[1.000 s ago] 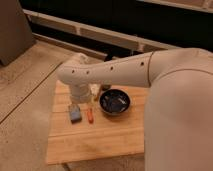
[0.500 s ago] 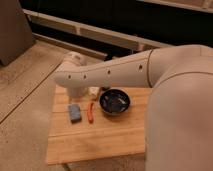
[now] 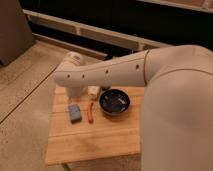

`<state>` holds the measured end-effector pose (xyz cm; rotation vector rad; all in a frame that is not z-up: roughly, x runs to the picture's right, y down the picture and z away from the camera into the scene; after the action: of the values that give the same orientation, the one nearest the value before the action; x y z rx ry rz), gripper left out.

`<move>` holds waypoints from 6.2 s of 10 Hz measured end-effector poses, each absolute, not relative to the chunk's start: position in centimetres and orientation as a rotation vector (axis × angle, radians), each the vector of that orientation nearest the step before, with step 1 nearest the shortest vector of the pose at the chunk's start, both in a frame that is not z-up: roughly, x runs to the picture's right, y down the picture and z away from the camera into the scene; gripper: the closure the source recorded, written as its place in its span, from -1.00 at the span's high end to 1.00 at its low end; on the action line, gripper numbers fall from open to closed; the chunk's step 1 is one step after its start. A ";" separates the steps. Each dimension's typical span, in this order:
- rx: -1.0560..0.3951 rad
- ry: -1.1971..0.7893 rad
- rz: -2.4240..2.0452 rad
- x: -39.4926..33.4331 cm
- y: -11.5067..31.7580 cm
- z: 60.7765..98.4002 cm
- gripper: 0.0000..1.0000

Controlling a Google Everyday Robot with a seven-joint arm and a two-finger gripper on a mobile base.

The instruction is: Place the white sponge in the ceramic bowl

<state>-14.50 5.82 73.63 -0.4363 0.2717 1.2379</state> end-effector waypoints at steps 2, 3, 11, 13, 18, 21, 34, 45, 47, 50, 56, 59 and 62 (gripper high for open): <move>-0.486 0.279 1.154 -17.3 7.2 75.7 0.30; -0.502 0.287 1.139 -17.7 7.3 77.0 0.30; -0.626 0.404 1.174 -17.9 9.6 83.2 0.30; -0.654 0.409 1.164 -18.9 10.2 84.2 0.30; -0.689 0.502 1.101 -18.4 12.2 86.2 0.30; -0.722 0.541 1.064 -18.9 13.4 87.1 0.30; -0.322 0.439 1.095 -16.4 -0.6 80.0 -1.00; -0.151 0.300 1.434 -8.7 -4.5 70.0 -1.00; -0.234 0.315 1.618 -3.9 -3.5 71.5 -1.00; -0.301 0.362 1.785 3.1 -1.5 73.3 -1.00; -0.420 0.513 1.683 4.0 2.0 80.6 -1.00; -0.429 0.560 1.652 3.7 3.1 83.6 -1.00; -0.411 0.580 1.652 4.8 3.7 85.1 -1.00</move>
<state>4.77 3.68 85.10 -0.4113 0.5799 1.6516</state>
